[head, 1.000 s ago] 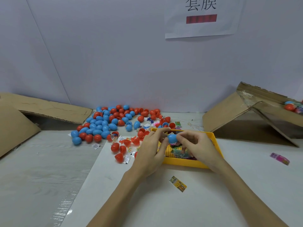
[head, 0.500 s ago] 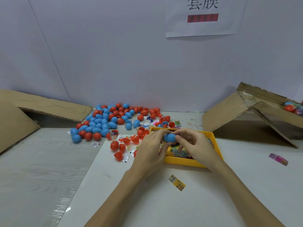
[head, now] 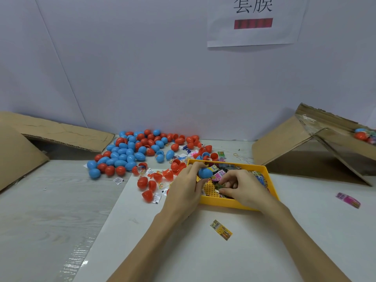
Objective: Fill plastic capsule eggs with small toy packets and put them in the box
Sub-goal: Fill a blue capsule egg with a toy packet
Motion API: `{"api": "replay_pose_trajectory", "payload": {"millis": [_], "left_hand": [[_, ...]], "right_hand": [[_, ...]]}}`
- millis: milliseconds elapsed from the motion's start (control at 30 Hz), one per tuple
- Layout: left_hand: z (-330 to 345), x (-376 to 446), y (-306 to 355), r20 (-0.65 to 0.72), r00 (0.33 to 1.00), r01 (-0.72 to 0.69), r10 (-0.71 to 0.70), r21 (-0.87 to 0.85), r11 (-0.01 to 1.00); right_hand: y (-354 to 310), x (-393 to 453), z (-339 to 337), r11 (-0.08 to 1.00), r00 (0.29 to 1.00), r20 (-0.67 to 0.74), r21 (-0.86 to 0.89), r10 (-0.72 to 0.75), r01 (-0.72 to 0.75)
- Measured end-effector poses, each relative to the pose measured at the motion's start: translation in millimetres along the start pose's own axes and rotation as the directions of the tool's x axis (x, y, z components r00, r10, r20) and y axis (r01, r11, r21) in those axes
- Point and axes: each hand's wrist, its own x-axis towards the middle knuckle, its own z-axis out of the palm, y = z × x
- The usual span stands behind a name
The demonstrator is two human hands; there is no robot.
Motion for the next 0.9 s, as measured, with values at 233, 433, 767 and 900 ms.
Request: {"api": "replay_pose_trajectory", "payload": {"millis": [233,433,767,900], "left_hand": [[-3.5,-0.8,4.3,-0.048,0.999,-0.009,0.009,-0.004,1.0],[-4.6,-0.5,4.4,-0.06,0.998,-0.012,0.012,0.003,1.0],[-4.7,-0.1,7.4,-0.086,0.996,-0.023,0.017,-0.078,0.997],[-7.9,-0.4,12.7,-0.093,0.996,-0.027,0.016,-0.125,0.992]], "right_hand": [[3.8,-5.3,3.5,0.971,0.973,-0.225,0.218,-0.05,0.101],[6.7,-4.8,3.1,0.958,0.976,-0.214,0.271,-0.034,0.092],[7.3,-6.9,0.0,0.918,0.974,-0.225,0.39,0.017,0.074],[5.1,-8.9,0.0,0.883,0.967,-0.251,0.46,0.034,0.088]]}}
